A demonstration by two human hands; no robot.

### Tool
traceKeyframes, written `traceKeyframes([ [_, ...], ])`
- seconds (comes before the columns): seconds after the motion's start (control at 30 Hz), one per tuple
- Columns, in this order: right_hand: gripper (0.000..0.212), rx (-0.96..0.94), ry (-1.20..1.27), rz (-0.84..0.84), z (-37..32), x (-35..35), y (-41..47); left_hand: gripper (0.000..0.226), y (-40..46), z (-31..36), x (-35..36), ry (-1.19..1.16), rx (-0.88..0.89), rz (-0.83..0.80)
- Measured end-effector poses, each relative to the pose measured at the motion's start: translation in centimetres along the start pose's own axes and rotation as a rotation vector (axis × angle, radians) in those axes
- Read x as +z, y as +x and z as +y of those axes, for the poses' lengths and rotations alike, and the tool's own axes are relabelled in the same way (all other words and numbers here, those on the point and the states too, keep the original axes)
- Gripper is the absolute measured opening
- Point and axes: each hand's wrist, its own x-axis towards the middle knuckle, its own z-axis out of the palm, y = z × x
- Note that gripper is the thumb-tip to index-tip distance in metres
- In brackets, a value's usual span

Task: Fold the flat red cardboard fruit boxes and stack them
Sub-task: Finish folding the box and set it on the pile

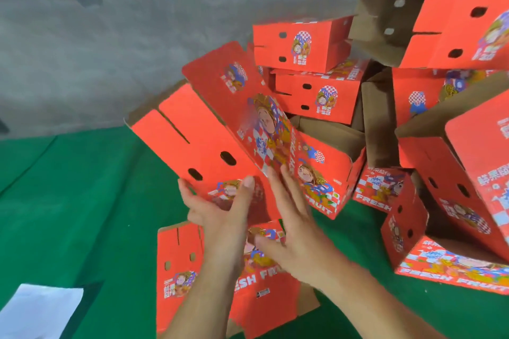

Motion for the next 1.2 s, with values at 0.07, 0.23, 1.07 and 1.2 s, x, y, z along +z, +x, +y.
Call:
traceKeyframes([
  [0.07, 0.099, -0.049, -0.035, 0.111, 0.2, -1.8, 2.4, 0.13, 1.0, 0.8, 1.1, -0.021, 0.019, -0.05],
  [0.23, 0.077, -0.215, -0.191, 0.304, 1.2, -6.2, 8.9, 0.097, 3.6, 2.5, 4.4, -0.195, 0.138, -0.139],
  [1.07, 0.067, 0.229, -0.09, -0.172, 7.7, -3.0, 27.7, 0.036, 19.5, 2.1, 9.1, 0.083, -0.009, -0.335],
  [1.2, 0.075, 0.184, 0.041, -0.158, 7.1, -1.0, 25.2, 0.028, 18.7, 1.0, 9.7, 0.024, 0.005, -0.375],
])
